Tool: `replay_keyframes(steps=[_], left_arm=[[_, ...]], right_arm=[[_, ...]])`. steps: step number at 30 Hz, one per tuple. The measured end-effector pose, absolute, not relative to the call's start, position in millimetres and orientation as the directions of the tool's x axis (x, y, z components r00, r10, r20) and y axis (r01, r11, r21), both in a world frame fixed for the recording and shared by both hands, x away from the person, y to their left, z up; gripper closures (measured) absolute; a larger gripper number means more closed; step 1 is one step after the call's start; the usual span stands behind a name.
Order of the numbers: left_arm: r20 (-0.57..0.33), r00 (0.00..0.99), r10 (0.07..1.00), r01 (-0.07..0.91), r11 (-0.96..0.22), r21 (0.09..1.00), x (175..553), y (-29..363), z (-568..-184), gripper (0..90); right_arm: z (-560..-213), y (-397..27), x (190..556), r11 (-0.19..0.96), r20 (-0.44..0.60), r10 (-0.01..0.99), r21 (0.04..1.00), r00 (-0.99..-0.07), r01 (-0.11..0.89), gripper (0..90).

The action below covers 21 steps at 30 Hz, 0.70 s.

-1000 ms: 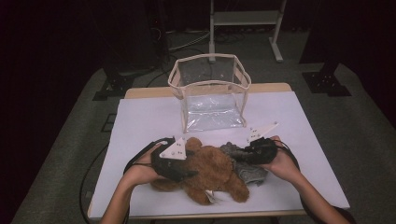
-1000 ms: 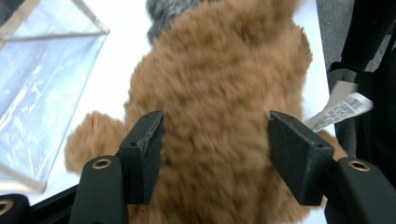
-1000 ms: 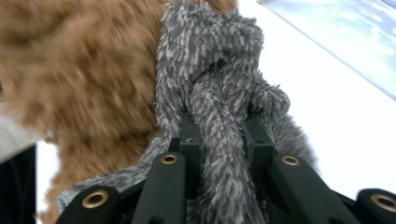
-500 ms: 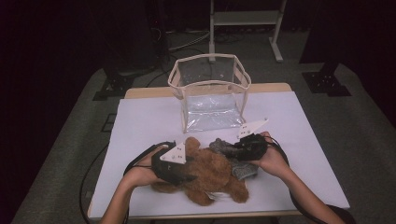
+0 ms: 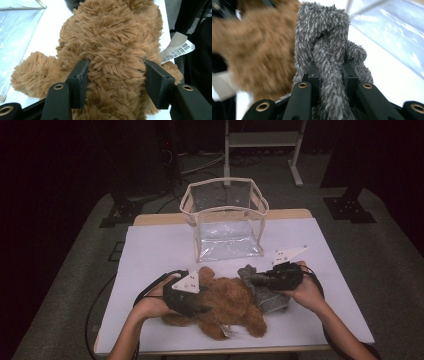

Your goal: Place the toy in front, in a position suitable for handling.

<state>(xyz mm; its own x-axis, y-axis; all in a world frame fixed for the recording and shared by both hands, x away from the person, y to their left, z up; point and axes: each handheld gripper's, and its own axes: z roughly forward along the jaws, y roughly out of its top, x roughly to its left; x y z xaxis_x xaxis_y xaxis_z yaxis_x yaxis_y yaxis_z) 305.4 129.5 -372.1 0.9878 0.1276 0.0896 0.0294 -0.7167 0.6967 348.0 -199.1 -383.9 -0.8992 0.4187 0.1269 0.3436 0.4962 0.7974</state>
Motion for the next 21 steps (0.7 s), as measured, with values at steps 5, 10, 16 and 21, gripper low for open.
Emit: replay_keyframes(steps=[5, 10, 16, 21], left_arm=[[0.097, 0.986, 0.133, 0.028, -0.715, 0.699, 304, 133, -372, 41.2], [0.090, 0.987, 0.136, 0.034, -0.712, 0.702, 304, 133, -372, 41.2], [0.086, 0.989, 0.121, 0.028, -0.719, 0.694, 305, 130, -372, 41.0], [0.077, 0.993, 0.093, 0.014, -0.723, 0.691, 302, 129, -373, 40.4]], right_arm=[[-391, -172, 348, 0.540, 0.119, 0.372, 0.779, -0.921, 0.319, 73.3], [-407, -187, 350, 0.540, 0.153, 0.400, 0.757, -0.904, 0.368, 73.2], [-401, -202, 349, 0.543, 0.135, 0.433, 0.750, -0.891, 0.378, 73.3], [-385, -178, 349, 0.521, 0.130, 0.376, 0.789, -0.917, 0.326, 73.2]])
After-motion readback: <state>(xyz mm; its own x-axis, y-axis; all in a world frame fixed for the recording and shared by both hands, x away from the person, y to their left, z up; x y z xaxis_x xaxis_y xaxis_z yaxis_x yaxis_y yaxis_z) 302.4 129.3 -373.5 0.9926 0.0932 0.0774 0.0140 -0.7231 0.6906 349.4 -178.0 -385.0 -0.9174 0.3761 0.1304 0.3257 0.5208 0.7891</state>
